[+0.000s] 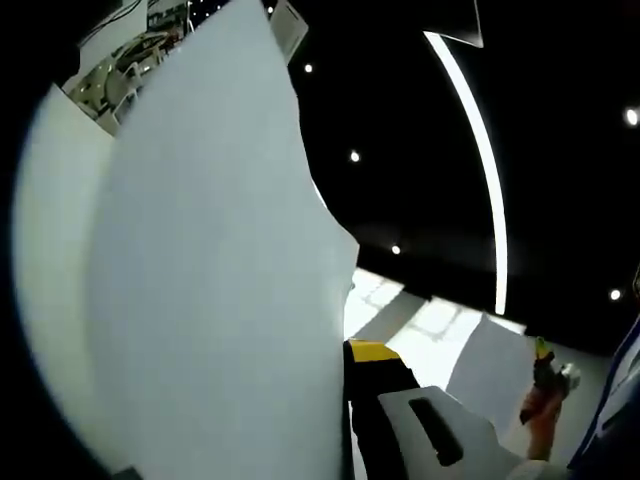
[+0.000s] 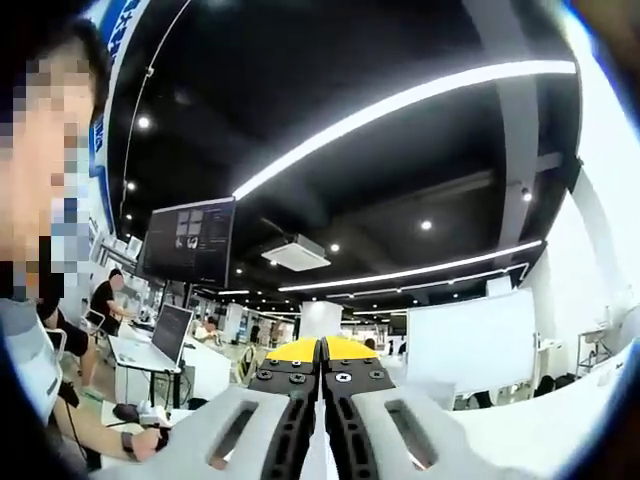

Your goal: Organize the stack of printing papers by aligning and flattening the scattered papers on the table

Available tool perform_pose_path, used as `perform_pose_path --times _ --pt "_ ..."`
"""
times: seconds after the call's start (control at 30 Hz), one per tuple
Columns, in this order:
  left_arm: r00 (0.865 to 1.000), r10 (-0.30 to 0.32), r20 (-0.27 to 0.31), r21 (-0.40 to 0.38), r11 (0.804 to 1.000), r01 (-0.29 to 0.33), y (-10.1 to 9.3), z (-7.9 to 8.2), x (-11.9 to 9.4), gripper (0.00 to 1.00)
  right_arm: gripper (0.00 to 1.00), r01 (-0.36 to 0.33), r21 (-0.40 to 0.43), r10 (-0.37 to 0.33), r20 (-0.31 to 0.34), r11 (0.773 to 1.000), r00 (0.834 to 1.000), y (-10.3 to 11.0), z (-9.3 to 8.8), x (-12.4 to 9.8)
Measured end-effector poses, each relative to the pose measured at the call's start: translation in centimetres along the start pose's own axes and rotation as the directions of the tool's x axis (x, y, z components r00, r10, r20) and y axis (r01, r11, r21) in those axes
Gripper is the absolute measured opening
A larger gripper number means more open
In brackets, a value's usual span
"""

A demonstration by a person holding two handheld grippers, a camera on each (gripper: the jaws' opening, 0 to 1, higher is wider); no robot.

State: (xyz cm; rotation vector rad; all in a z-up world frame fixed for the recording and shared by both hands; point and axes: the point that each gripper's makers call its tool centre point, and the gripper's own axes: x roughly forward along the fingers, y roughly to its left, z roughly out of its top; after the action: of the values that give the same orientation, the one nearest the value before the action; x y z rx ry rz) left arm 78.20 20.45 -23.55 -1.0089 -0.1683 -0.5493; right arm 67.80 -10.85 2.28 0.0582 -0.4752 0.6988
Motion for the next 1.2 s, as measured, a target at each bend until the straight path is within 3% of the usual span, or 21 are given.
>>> perform_pose_path --times 1.2 --pt "1.000 0.002 0.000 0.020 1.000 -0.002 0.4 0.2 0.0 0.06 0.00 -0.133 0.049 0.133 0.007 0.990 0.991 4.2 -0.1 3.2"
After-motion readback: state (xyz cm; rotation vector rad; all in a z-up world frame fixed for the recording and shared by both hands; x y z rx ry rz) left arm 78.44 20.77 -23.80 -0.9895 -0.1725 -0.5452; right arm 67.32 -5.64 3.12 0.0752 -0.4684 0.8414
